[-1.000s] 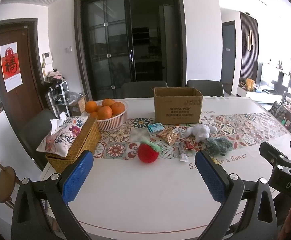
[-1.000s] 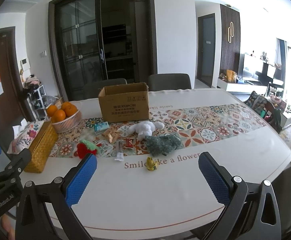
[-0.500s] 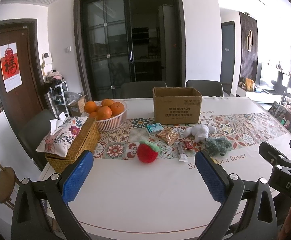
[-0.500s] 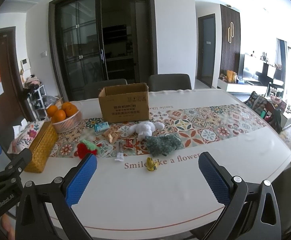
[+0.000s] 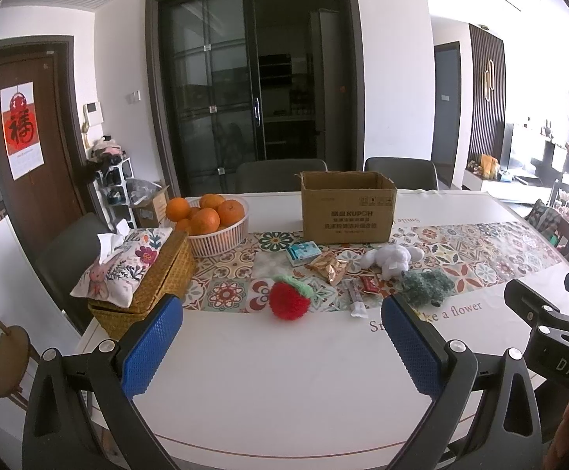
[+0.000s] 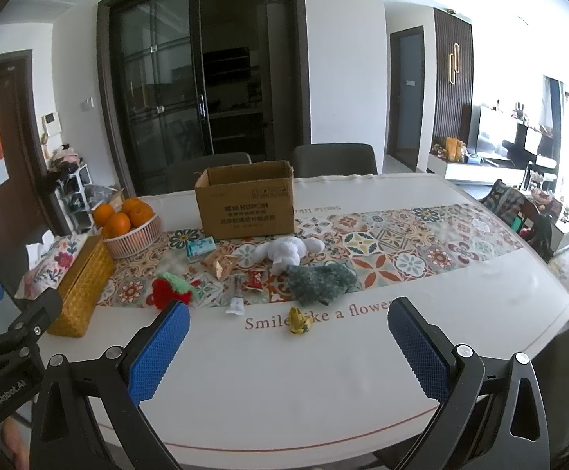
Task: Organize soft objects
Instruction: 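Move the left tool to the red strawberry plush while the right tool approaches the yellow toy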
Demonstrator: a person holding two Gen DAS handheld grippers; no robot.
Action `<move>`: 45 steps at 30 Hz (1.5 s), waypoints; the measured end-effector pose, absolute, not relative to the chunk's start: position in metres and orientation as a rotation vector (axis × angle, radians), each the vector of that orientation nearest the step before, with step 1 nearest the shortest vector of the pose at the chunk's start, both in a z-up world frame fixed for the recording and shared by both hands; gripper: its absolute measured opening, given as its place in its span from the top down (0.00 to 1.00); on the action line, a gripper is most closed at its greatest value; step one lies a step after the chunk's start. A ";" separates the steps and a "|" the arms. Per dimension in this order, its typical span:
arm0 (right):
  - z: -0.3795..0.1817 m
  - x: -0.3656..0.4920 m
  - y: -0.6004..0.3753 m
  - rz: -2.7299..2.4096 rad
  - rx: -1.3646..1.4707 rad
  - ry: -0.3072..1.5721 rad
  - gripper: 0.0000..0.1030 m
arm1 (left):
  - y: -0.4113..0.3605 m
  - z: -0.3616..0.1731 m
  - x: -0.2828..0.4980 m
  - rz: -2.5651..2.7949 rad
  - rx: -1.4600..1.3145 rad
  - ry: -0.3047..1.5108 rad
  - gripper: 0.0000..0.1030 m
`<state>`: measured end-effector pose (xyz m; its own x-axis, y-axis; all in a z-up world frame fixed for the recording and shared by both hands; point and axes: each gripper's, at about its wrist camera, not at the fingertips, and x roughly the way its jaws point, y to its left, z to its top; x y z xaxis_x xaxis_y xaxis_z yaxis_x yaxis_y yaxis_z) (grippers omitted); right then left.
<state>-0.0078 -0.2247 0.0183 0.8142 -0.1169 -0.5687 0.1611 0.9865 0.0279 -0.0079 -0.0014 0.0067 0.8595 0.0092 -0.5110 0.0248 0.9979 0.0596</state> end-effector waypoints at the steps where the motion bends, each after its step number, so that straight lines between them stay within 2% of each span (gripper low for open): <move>1: 0.018 -0.008 -0.224 -0.148 0.076 0.602 0.00 | -0.001 0.007 -0.008 -0.007 0.065 0.536 0.00; 13: 0.013 -0.005 -0.221 -0.144 0.076 0.611 0.00 | -0.002 0.006 -0.007 -0.006 0.064 0.545 0.00; 22: -0.005 0.012 -0.225 -0.118 0.085 0.658 0.00 | -0.007 -0.014 0.014 0.012 0.057 0.604 0.00; 33: -0.045 0.056 -0.246 -0.034 0.112 0.769 0.03 | -0.027 -0.044 0.046 0.080 0.055 0.694 0.00; 45: -0.072 0.101 -0.245 -0.002 0.070 0.789 0.05 | -0.034 -0.068 0.088 0.092 0.155 0.662 0.00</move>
<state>0.1011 -0.2450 -0.0716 0.7047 0.0247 -0.7090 0.0279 0.9976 0.0626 0.0883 -0.0342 -0.0678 0.7851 0.1340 -0.6047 -0.0351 0.9844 0.1726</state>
